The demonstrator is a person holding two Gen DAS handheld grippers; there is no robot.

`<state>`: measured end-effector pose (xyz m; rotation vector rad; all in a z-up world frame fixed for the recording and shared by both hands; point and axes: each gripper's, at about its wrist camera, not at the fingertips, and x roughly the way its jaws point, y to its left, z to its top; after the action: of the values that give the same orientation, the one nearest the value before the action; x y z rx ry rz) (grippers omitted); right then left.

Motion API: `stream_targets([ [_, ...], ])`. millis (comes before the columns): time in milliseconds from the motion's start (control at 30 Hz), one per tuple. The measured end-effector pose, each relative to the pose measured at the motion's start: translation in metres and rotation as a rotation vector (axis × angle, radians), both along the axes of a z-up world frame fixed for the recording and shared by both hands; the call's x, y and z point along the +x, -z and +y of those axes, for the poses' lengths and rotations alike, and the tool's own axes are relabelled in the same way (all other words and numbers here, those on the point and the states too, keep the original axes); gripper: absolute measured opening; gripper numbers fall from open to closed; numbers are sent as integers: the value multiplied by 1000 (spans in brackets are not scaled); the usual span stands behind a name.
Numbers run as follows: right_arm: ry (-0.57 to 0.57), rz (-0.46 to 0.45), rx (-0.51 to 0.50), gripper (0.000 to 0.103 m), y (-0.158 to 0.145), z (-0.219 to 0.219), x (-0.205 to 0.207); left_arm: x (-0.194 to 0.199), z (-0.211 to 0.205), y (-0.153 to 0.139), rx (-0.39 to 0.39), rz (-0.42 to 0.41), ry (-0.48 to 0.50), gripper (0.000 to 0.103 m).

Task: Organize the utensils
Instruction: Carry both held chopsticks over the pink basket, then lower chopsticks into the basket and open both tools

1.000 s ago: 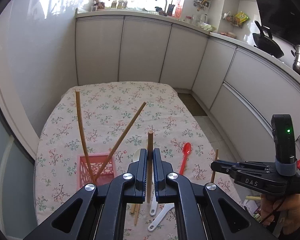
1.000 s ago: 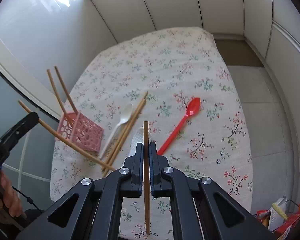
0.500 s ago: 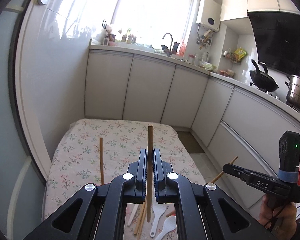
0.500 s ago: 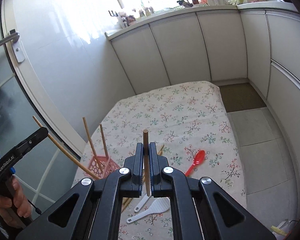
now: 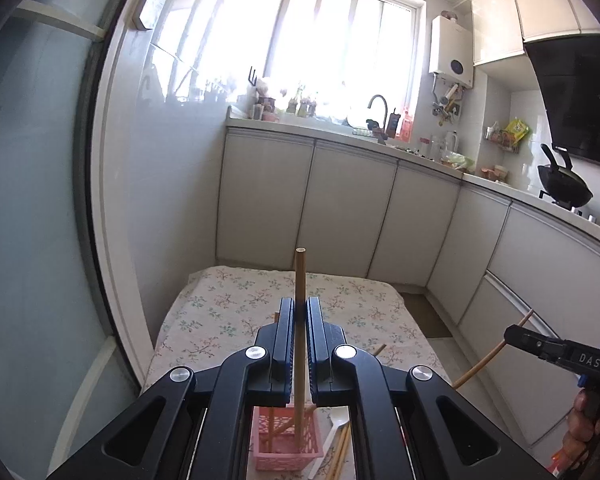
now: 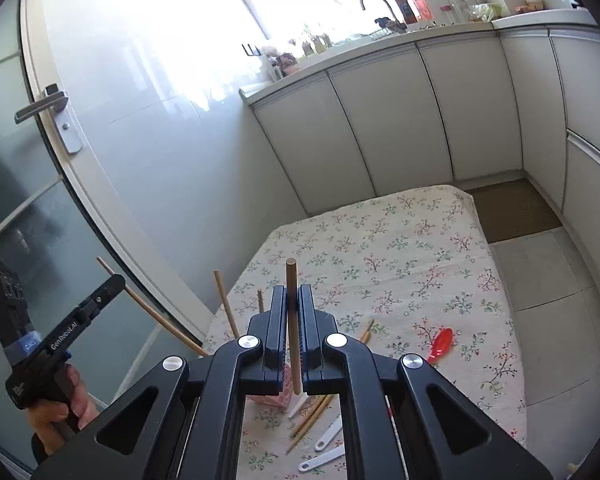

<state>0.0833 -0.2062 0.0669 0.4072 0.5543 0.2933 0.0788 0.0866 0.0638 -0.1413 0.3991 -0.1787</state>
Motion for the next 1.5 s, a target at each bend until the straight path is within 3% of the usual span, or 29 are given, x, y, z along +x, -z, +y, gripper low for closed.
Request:
stream_targets([
  [167,-26,-25,37,5,-3,14,7,12,0,9,25,20,-7,5],
  [433,-70,-26,42,5,7,45,29,43,-8,41,68,121,0,5],
  [767,-103,78,-43,5,41,78,57,65,-22,66,84,215,44,6],
  [1033,-115,111,-17,6,51,80,64,66,-31,65,78,205,75,7],
  [1167,-127,132,32,11,52,72,65,63,-35,64,87,199,87,20],
  [1300,-122,115,67,31,46,61,60,61,-35,62,78,201,89,43],
  [1433,-113,100,88,42,40,45,53,57,-32,60,56,219,94,59],
  [1500,-99,101,87,50,38,34,49,53,-31,59,46,229,94,74],
])
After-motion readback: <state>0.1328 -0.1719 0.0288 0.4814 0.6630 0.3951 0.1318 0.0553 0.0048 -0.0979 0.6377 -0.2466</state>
